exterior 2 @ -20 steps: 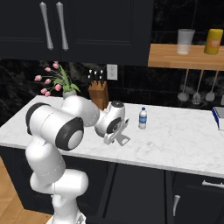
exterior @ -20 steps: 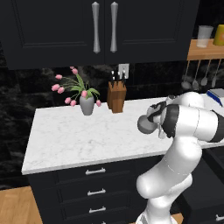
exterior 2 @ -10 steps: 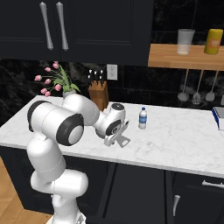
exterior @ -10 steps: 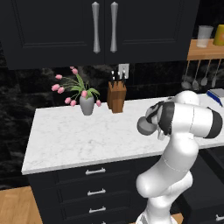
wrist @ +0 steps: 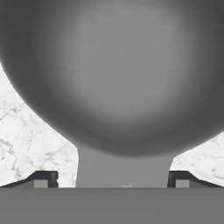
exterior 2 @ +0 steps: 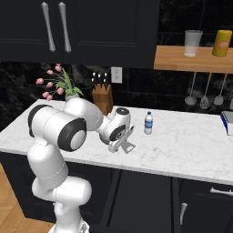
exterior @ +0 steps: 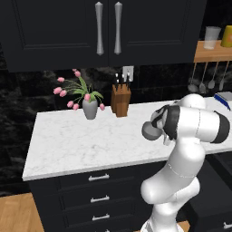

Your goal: Pick the measuring cup from the drawer and place it on the counter.

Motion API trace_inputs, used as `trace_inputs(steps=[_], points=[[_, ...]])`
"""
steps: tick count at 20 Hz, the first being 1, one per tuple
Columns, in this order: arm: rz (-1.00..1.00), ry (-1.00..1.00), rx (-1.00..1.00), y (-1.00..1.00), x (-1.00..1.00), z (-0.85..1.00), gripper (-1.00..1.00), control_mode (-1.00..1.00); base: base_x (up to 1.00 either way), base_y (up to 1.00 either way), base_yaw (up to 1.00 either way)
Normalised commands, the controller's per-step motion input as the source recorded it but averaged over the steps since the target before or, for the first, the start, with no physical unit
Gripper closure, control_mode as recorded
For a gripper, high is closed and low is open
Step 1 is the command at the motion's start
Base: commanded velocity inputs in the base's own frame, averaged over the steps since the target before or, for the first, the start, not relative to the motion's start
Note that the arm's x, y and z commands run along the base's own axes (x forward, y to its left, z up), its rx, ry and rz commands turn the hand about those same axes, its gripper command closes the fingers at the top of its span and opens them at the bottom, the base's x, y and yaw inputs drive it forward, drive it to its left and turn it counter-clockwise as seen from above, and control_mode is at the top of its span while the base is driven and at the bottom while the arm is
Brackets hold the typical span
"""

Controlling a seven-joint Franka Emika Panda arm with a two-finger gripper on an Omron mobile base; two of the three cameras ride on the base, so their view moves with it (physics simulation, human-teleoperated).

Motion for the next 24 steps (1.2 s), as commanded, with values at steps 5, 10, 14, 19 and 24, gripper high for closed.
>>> trace_inputs(steps=[5, 10, 14, 19, 24], points=[[0.00, 0.00, -0.01, 0.00, 0.00, 0.33, -1.00, -1.00, 0.00, 0.00, 0.00], [0.00, -0.03, 0.00, -0.05, -0.14, 0.77, -1.00, -1.00, 0.00, 0.00, 0.00], [-0.01, -0.13, 0.03, -0.41, -0.41, 0.68, -1.00, -1.00, 0.00, 0.00, 0.00], [-0.01, -0.18, 0.03, -0.25, -0.54, 0.66, -1.00, -1.00, 0.00, 0.00, 0.00], [0.00, -0.24, -0.07, 0.08, -0.66, 0.54, -1.00, -1.00, 0.00, 0.00, 0.00]])
